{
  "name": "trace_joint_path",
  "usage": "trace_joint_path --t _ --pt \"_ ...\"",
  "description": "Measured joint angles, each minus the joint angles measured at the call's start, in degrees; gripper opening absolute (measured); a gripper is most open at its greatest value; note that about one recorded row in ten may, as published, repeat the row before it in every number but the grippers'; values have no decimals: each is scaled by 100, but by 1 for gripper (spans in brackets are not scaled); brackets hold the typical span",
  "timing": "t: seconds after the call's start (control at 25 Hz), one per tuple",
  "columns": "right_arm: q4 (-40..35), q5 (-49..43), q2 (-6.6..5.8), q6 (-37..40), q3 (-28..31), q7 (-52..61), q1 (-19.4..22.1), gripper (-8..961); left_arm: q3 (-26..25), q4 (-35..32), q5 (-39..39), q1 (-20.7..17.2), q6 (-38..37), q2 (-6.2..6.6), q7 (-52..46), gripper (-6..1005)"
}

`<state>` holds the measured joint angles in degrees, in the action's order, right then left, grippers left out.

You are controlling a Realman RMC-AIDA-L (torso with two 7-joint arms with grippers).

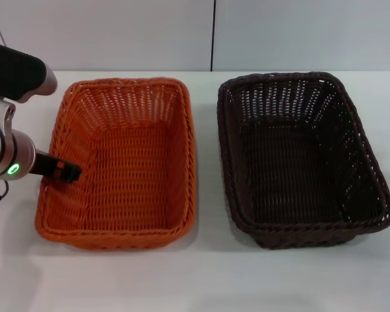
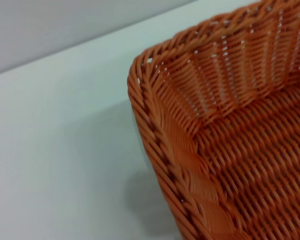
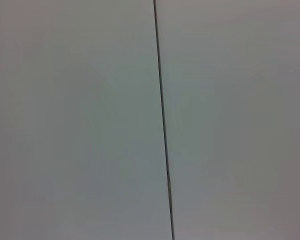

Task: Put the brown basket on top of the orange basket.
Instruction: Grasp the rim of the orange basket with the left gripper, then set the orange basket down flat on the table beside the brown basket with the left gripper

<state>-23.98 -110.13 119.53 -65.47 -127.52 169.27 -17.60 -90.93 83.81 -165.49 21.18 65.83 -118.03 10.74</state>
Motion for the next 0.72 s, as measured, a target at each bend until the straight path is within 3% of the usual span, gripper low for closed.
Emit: trace_joint_path --t 0.44,0.72 --pt "-29 0 5 0 8 0 8 793 -150 412 0 86 308 8 779 339" --pt "-59 73 9 -1 17 0 12 793 -662 1073 1 264 999 8 2127 304"
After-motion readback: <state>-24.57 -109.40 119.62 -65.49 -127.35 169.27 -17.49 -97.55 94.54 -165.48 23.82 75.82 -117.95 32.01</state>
